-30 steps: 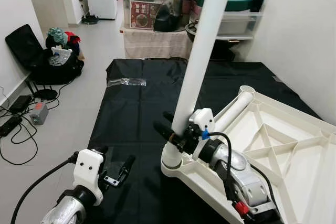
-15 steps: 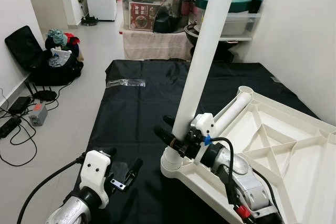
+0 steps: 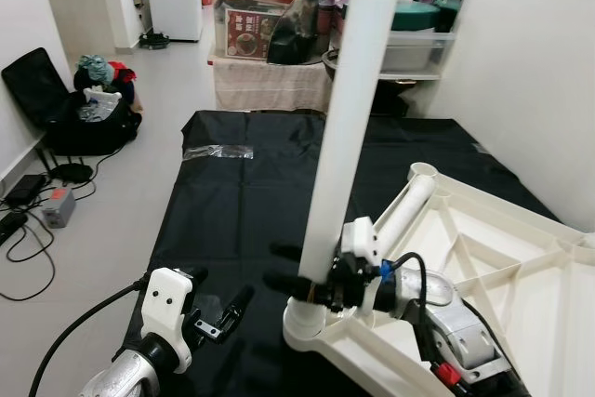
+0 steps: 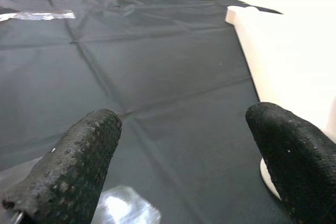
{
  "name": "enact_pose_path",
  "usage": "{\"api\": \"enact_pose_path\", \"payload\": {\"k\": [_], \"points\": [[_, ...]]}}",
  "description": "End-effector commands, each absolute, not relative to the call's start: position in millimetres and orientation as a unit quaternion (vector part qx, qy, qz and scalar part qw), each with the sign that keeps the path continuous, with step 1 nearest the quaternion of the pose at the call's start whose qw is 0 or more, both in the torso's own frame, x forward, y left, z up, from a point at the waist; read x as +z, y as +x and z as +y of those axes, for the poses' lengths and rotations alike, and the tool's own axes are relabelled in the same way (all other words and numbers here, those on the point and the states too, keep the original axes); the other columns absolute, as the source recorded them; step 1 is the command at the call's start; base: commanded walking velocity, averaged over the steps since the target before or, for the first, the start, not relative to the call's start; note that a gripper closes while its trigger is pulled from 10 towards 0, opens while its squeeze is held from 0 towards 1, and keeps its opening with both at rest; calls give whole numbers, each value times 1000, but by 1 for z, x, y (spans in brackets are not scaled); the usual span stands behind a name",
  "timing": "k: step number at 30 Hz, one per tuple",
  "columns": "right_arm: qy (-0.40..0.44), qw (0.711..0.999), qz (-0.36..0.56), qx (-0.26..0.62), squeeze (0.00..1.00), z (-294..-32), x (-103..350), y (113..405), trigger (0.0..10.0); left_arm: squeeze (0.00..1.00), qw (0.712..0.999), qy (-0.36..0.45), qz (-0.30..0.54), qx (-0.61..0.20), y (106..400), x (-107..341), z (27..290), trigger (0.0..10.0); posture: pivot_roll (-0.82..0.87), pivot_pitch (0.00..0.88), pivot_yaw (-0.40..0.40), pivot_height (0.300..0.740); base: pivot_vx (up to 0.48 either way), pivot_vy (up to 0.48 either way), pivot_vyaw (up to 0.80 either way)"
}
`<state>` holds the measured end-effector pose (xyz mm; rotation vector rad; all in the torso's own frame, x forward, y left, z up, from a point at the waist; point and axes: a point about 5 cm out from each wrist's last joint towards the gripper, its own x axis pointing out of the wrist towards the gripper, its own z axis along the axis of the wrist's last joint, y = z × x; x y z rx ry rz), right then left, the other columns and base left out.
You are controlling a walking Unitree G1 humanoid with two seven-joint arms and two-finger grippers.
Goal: Building children table
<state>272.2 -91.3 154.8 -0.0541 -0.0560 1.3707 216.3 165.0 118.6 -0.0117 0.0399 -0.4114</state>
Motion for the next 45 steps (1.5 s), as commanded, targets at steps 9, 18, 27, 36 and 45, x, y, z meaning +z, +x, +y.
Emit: {"api": "enact_pose_path", "payload": {"k": [9,18,27,36,45], "points": [[14,725,24,688,0,-71,136,260,10000,0,974,-12,28,-223,211,119,161,10000,216,0,-100,740,0,0,0],[25,720,22,693,0,-70,136,258,10000,0,972,-21,29,-231,210,119,156,10000,208,0,-100,740,0,0,0],[-46,873,77,479,0,-79,118,279,10000,0,978,-29,32,-203,211,117,165,10000,198,0,-116,740,0,0,0],[-49,967,138,208,0,-128,100,294,10000,0,983,-26,25,-183,219,119,170,10000,169,0,-105,740,0,0,0],[-35,980,158,-116,0,-186,93,284,10000,0,994,-15,24,-104,231,118,193,10000,157,0,-112,740,0,0,0]]}}
